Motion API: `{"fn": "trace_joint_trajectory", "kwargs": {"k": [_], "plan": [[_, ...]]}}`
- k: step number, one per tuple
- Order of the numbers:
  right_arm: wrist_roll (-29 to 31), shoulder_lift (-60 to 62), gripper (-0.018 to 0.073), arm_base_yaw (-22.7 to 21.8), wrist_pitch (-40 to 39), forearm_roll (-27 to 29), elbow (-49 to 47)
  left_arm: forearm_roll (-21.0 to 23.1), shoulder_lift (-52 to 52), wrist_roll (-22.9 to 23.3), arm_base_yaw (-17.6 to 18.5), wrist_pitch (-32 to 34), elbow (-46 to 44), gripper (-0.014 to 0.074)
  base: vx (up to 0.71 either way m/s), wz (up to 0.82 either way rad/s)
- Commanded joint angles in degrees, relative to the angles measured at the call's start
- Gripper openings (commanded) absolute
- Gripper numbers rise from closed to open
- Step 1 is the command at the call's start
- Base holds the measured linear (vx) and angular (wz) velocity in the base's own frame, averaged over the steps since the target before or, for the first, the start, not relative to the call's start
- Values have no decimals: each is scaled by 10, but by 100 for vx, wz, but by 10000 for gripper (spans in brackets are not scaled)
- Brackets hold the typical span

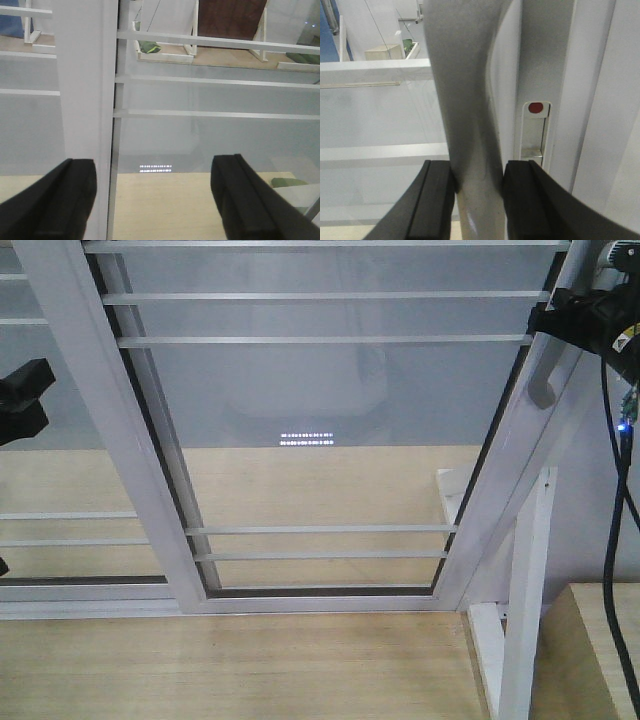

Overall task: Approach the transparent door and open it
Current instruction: 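Pull the handle with the right gripper, sliding the door panel open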

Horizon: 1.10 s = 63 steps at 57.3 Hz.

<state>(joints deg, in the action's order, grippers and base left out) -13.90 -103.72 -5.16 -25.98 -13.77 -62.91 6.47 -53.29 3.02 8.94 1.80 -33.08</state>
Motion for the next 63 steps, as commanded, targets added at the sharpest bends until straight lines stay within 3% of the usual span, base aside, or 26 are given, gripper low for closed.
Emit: {"fn": "trace_joint_trajectory", "kwargs": {"k": [1, 22, 63], "plan": [[-7, 28, 29, 4, -56, -3, -21, 2, 5, 0, 3, 47, -21, 589, 0, 0], [-8, 28, 49, 46, -51, -33, -21, 2, 5, 0, 3, 47, -21, 587, 0, 0], [-7, 28, 65, 178, -52, -48, -21, 2, 5, 0, 3, 47, -21, 587, 0, 0]]}}
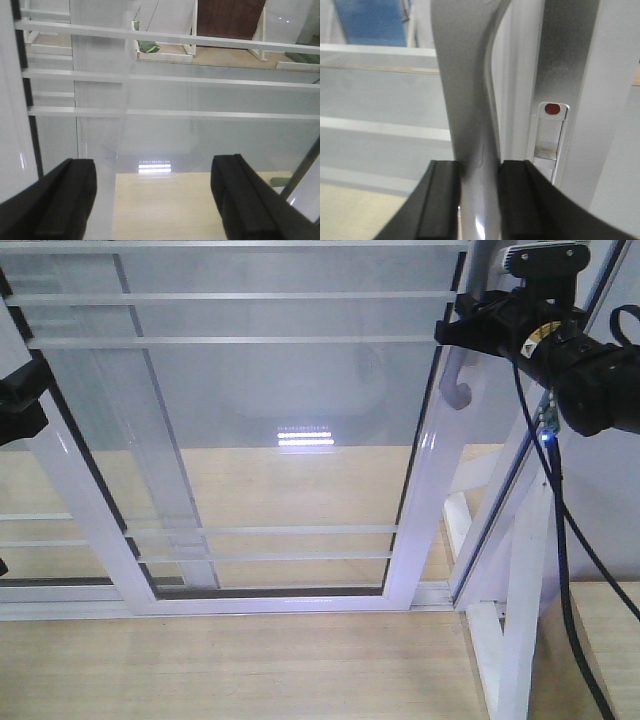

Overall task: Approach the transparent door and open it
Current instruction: 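Pull the handle with the right gripper, sliding the door panel open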

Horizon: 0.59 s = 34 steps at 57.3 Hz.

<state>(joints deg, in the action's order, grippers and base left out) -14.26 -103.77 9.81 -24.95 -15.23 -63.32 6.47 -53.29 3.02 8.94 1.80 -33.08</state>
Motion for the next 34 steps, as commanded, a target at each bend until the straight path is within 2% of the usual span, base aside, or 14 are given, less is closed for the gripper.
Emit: {"fn": "trace_joint_trajectory", "kwargs": {"k": [1, 14, 20, 25, 34], "plan": [[-3, 28, 65, 32, -61, -34, -16, 2, 5, 0, 3, 47, -21, 587, 0, 0], [-3, 35, 65, 49, -52, -34, -15, 2, 5, 0, 3, 47, -21, 587, 0, 0], [-3, 55, 65, 51, -23, -34, -15, 2, 5, 0, 3, 47, -21, 587, 0, 0], [-3, 81, 59, 51, 22, -36, -15, 2, 5, 0, 3, 47, -21, 587, 0, 0], [-3, 145, -13, 51, 151, -69, -15, 1, 5, -1, 3, 47, -21, 588, 0, 0]]}}
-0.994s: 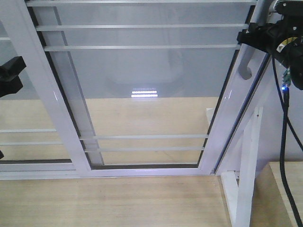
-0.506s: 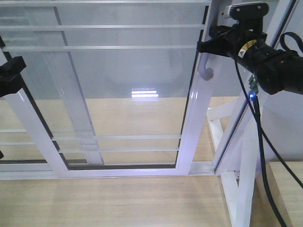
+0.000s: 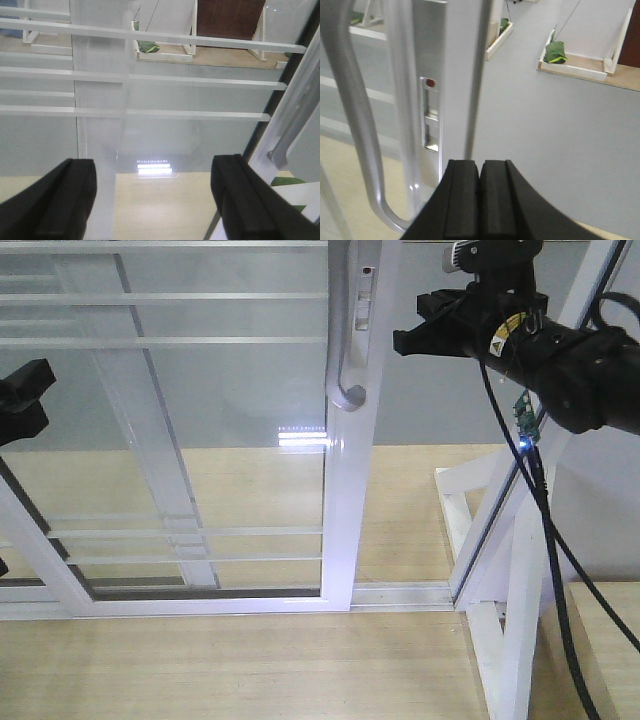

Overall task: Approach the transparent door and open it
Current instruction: 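Pull the handle with the right gripper, sliding the door panel open, then release the handle with the right gripper and grasp it with the left gripper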

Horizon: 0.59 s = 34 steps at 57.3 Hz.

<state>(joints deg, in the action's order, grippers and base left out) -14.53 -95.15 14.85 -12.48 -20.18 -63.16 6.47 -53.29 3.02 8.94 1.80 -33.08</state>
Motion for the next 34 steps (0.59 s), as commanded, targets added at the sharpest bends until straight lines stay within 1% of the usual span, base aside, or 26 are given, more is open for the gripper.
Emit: {"fn": "trace_joint_trajectory", "kwargs": {"k": [1, 5, 7, 10, 15, 22, 29, 34], "plan": [[0, 62, -13, 1, 37, -24, -16, 0, 5, -1, 3, 47, -21, 588, 0, 0], [0, 91, -11, 1, 81, -41, -13, -10, 5, -1, 3, 48, -21, 588, 0, 0], [0, 106, -11, 1, 83, -43, -4, -20, 5, -1, 3, 48, -21, 588, 0, 0], [0, 129, -9, 1, 67, -44, 22, -37, 5, -1, 3, 49, -21, 588, 0, 0], [0, 174, -8, 1, 14, -44, 89, -58, 1, -1, 3, 56, -21, 588, 0, 0], [0, 234, -6, 1, -39, -42, 195, -60, -19, -1, 3, 86, -21, 588, 0, 0], [0, 278, -4, 1, -53, -39, 270, -61, -65, -1, 3, 132, -21, 588, 0, 0], [0, 303, -4, 1, -54, -39, 306, -80, -105, 5, 3, 150, -31, 588, 0, 0]]}}
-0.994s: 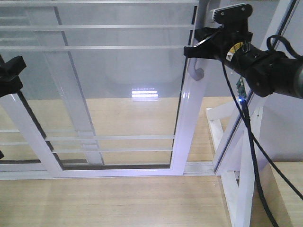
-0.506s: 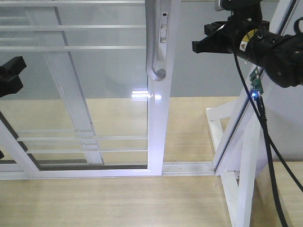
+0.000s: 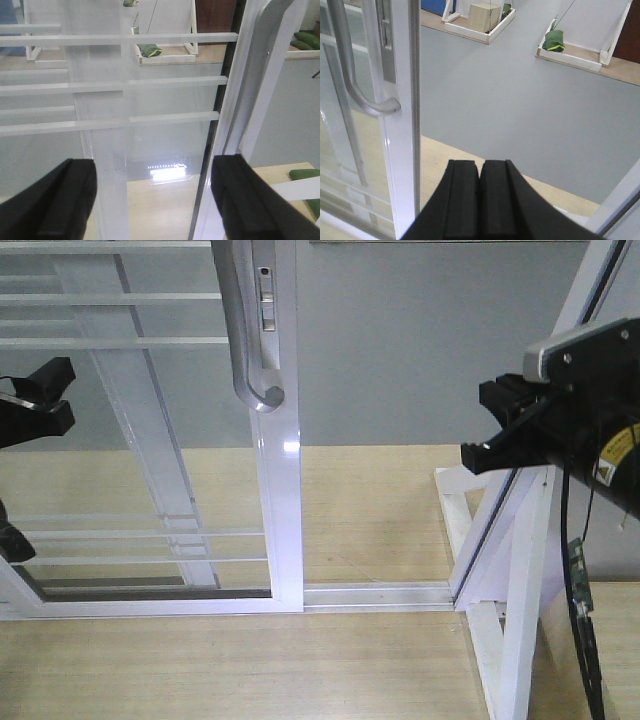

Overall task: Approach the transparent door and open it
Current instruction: 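Release the handle with the right gripper and grasp it with the left gripper, then push the handle with the left gripper, sliding the door farther open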

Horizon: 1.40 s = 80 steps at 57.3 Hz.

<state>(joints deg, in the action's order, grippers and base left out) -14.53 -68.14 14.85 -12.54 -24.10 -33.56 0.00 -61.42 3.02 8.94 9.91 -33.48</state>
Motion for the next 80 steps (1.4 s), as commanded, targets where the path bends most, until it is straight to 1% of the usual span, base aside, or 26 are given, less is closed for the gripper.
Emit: {"fn": "trace_joint_trajectory", "kwargs": {"k": [1, 11, 14, 17, 20, 26, 31, 36, 40, 43, 54, 63, 74, 80], "plan": [[0, 34, -4, 1, -53, 0, 13, -21, -33, 7, 3, 73, -32, 588, 0, 0], [0, 40, -4, 1, -51, 0, 26, -28, -109, 41, 3, 100, -79, 588, 0, 0], [0, 40, -4, 1, -58, 0, 26, -46, -131, 53, 3, 108, -96, 588, 0, 0], [1, 40, -4, 1, -64, 0, 26, -69, -148, 66, 3, 115, -111, 588, 0, 0], [4, 40, -4, 1, -66, 0, 26, -96, -167, 90, 3, 122, -129, 588, 0, 0], [14, 40, -4, 1, -66, 0, 26, -157, -202, 152, 3, 136, -160, 588, 0, 0], [31, 40, -4, 1, -66, 0, 26, -221, -230, 208, 3, 149, -186, 588, 0, 0], [43, 40, -4, 1, -66, 0, 26, -266, -251, 259, 3, 154, -207, 588, 0, 0], [43, 40, -4, 1, -66, 0, 26, -292, -268, 285, 3, 155, -223, 588, 0, 0], [45, 40, -4, 1, -67, 0, 26, -305, -280, 289, 3, 157, -235, 588, 0, 0], [45, 40, -4, 1, -67, 0, 26, -298, -322, 289, 3, 157, -284, 588, 0, 0], [45, 40, -4, 1, -67, 0, 26, -274, -354, 289, 3, 137, -328, 588, 0, 0], [45, 40, -4, 1, -67, 0, 26, -274, -385, 286, 3, 119, -375, 587, 0, 0], [48, 40, -4, 1, -67, 0, 26, -274, -394, 286, 3, 112, -387, 584, 0, 0]]}}
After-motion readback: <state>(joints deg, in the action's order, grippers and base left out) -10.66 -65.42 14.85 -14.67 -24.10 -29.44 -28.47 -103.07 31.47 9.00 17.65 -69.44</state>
